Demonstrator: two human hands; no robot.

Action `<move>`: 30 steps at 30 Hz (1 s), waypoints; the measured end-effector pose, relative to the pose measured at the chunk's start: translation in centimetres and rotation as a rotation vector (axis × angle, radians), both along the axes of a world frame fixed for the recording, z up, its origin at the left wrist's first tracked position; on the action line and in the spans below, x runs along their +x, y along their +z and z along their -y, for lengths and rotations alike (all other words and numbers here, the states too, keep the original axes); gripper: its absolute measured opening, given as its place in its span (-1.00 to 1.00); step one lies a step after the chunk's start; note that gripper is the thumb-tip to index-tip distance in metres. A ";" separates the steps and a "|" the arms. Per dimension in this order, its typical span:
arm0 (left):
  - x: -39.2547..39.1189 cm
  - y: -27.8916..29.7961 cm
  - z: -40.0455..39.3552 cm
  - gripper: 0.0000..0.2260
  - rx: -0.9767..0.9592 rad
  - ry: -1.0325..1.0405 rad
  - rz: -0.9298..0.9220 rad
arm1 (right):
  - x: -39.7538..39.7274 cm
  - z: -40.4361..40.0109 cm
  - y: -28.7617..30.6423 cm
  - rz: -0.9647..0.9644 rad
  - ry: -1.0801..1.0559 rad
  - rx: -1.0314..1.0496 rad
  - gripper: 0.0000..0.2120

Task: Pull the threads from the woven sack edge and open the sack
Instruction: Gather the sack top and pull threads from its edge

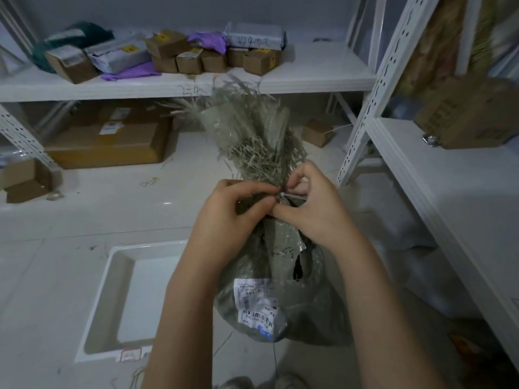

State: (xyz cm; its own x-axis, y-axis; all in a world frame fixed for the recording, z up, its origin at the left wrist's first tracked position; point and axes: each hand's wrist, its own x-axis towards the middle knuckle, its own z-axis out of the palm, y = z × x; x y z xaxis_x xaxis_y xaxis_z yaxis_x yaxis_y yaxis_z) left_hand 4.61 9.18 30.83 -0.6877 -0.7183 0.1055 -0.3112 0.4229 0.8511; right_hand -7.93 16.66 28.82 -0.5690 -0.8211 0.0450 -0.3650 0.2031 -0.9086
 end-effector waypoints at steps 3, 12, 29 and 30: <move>-0.4 -0.2 -0.1 -0.90 0.047 0.085 -0.099 | 0.4 0.0 0.3 0.016 0.062 -0.049 -0.67; -0.7 -0.8 0.2 -0.89 -0.040 0.098 -0.087 | 0.0 -0.7 0.4 0.090 0.092 -0.080 -0.80; -1.6 -1.0 0.2 -0.91 -0.146 0.087 -0.324 | 1.2 -0.3 0.9 -0.293 -0.127 -0.250 -0.92; -1.6 -0.9 0.1 -0.90 -0.123 0.114 -0.349 | 1.3 -0.4 1.1 -0.289 -0.121 -0.275 -0.92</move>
